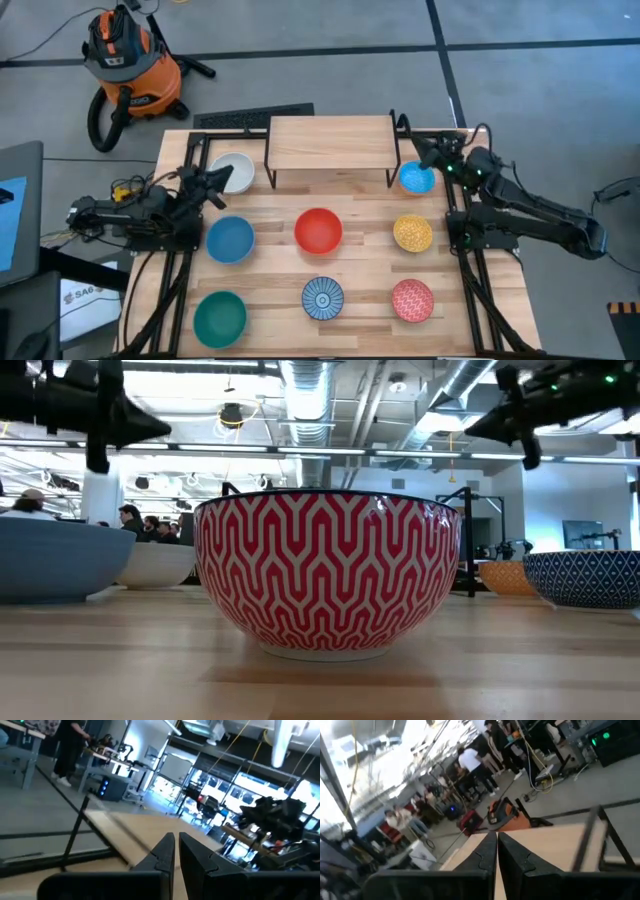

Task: Place and stack bowls onto a shelf
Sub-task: Put the white bowl on the shelf

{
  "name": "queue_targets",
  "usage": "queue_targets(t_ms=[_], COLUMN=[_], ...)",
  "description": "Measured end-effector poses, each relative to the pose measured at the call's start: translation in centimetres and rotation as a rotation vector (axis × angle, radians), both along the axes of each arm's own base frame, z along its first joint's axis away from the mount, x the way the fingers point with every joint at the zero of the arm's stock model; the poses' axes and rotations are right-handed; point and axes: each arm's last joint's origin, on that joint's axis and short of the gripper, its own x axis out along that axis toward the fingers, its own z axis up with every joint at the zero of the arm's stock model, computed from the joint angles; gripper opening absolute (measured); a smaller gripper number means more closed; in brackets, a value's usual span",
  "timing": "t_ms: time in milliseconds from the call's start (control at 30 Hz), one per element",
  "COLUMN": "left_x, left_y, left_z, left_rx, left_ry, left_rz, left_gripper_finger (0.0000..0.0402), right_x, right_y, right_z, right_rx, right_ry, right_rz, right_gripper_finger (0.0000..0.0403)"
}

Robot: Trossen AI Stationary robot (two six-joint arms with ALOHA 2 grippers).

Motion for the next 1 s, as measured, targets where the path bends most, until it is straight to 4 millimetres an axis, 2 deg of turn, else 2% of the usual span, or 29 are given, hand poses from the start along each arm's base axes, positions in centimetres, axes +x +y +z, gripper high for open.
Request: queue_targets(t_ms=[133, 267, 433, 567, 700, 833, 1000], left_x=[0.9, 2.2, 3.0, 2.9, 2.9, 3.2, 4.1], left_y=[0.0, 0.2, 0.8, 1.7, 2.8, 4.2, 7.5], left_z=[2.9, 6.0, 10.1, 13.0, 15.4, 16.2, 14.1], left_rx=[-0.009, 0.006, -0.010, -0.033, -0.054, -0.090, -0.288], left_ry=[0.037, 0.144, 0.223, 0.326, 0.387, 0.494, 0.643], left_rz=[0.038, 0.135, 0.191, 0.202, 0.210, 0.272, 0.283], left_gripper_finger=[0.0013, 0.0013, 0.0016, 0.0041, 0.0085, 0.0128, 0.0152], right_x=[1.6, 3.0, 3.9, 4.0, 3.7, 3.2, 2.9], right_y=[-1.5, -3.4, -4.8, -4.9, -4.7, -4.4, -3.9], right_z=[3.1, 6.0, 9.4, 12.3, 14.5, 15.3, 14.7], right_rx=[-0.085, -0.077, -0.042, -0.086, -0.063, -0.016, 0.105], right_ry=[0.150, 0.283, 0.350, 0.419, 0.430, 0.488, 0.524], right_rz=[0.039, 0.078, 0.151, 0.177, 0.174, 0.153, 0.147], right_gripper_finger=[0.0038, 0.0041, 0.0057, 0.0074, 0.0100, 0.0138, 0.0188])
